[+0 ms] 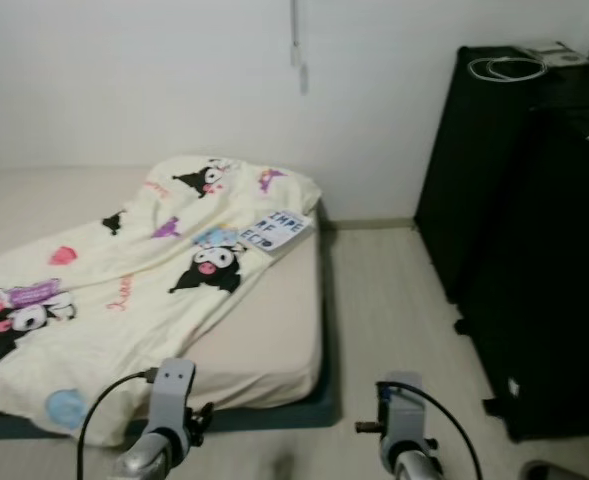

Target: Clean up the room

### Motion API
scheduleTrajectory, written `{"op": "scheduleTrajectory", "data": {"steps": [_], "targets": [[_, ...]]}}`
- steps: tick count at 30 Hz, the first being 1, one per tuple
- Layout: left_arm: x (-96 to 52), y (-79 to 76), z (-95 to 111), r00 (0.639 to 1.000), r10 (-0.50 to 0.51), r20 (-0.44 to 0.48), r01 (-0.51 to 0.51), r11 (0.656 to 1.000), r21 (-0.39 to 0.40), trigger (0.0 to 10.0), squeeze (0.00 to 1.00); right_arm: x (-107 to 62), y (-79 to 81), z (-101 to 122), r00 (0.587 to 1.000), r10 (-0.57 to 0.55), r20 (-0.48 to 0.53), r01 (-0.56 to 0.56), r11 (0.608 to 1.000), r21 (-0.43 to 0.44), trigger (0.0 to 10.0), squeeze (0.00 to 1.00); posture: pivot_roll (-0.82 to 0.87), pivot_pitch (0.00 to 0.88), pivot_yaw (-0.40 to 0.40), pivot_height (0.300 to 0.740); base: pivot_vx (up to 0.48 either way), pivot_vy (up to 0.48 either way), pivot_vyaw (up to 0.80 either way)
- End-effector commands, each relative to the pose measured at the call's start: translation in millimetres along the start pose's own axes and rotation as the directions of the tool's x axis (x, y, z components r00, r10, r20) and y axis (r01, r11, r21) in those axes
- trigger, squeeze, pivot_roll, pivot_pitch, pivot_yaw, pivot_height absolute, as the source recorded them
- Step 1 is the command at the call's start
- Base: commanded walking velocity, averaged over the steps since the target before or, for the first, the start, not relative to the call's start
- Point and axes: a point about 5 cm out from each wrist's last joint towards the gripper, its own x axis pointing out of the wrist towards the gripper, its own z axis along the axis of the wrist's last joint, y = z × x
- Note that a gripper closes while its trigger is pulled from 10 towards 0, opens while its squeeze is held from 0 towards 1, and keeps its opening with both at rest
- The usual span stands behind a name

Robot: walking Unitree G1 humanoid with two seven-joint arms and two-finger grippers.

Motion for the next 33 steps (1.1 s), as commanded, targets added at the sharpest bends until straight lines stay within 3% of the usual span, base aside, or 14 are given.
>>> {"op": "scheduleTrajectory", "data": {"steps": [1,22,33], "targets": [[-2.2,3.9,-4.9,1.0,0.006,-0.016,-0.006,1.0,0.016,10.0,0.0,-2.1,6.0,-6.3,1.0,0.014,-0.021,-0.014,1.0,0.007,10.0,0.0,0.03,0.088,-0.003,0.729,0.0,-0.42,0.0],[-2.5,5.1,-4.4,1.0,0.004,-0.013,-0.004,1.0,0.021,10.0,0.0,-2.9,6.1,-7.7,1.0,0.013,-0.024,-0.013,1.0,0.009,10.0,0.0,0.03,0.093,-0.003,0.729,0.0,-0.409,0.0],[-3.1,5.6,-5.0,1.0,0.004,-0.012,-0.004,1.0,0.016,10.0,0.0,-3.0,6.2,-8.1,1.0,0.013,-0.028,-0.012,1.0,0.01,10.0,0.0,0.03,0.099,-0.003,0.729,0.0,-0.075,0.0]]}}
